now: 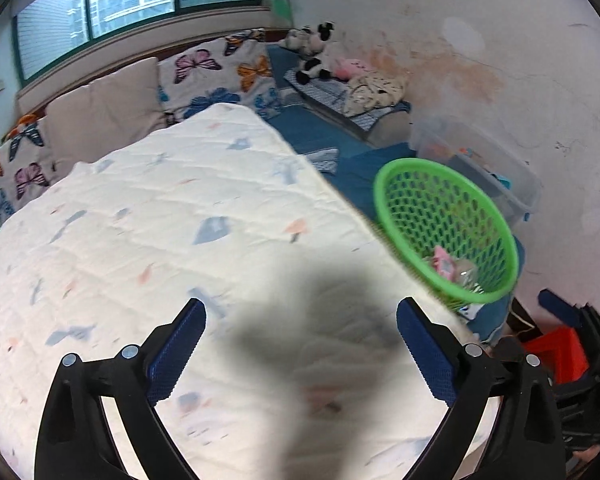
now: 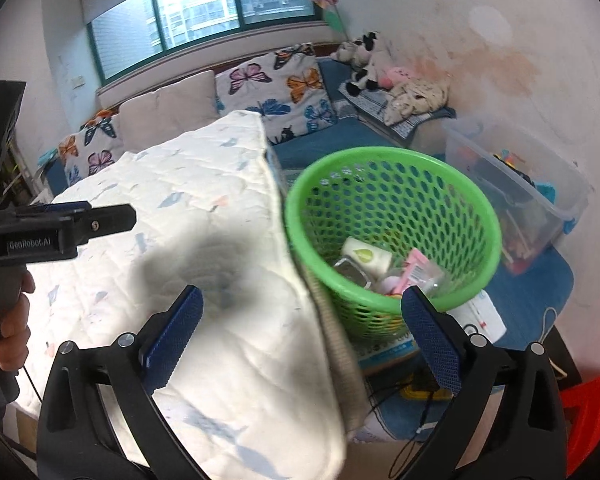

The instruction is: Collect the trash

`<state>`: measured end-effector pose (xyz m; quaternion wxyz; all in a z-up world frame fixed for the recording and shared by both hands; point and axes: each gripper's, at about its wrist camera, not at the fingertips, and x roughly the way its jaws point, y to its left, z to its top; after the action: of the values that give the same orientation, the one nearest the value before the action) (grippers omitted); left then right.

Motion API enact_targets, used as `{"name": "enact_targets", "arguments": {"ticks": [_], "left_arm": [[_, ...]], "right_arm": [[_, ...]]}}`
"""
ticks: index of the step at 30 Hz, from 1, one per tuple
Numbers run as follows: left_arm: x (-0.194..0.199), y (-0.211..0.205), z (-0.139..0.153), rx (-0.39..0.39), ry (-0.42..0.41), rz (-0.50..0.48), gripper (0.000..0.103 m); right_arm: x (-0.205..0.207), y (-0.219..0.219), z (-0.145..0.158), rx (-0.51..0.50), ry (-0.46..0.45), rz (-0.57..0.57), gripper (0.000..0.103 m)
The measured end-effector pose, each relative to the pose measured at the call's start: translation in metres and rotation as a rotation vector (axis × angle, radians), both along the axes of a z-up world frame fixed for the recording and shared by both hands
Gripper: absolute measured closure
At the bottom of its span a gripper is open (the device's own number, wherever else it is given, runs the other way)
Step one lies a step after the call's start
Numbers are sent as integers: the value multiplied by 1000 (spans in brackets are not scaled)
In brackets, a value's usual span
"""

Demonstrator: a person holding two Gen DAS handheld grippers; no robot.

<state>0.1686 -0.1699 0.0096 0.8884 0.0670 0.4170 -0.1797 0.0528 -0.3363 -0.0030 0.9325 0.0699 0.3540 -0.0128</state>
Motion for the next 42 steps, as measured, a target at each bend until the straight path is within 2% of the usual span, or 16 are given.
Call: {"name": "enact_targets", "arguments": {"ticks": [8,19,26,42], "left_arm": [[-17,51,2,-5,-35,74,9],[-40,94,3,30,-98,157,8],[-48,115,0,22,-104,212,7],[-58,136,-11,65,-99,254,7]], "right_arm": [[-2,32,5,-12,-7,24,4],[-1,59,6,-20,-15,56,4],[0,73,8,-48,-25,77,4],[4,90,8,-34,-26,103,4]]}}
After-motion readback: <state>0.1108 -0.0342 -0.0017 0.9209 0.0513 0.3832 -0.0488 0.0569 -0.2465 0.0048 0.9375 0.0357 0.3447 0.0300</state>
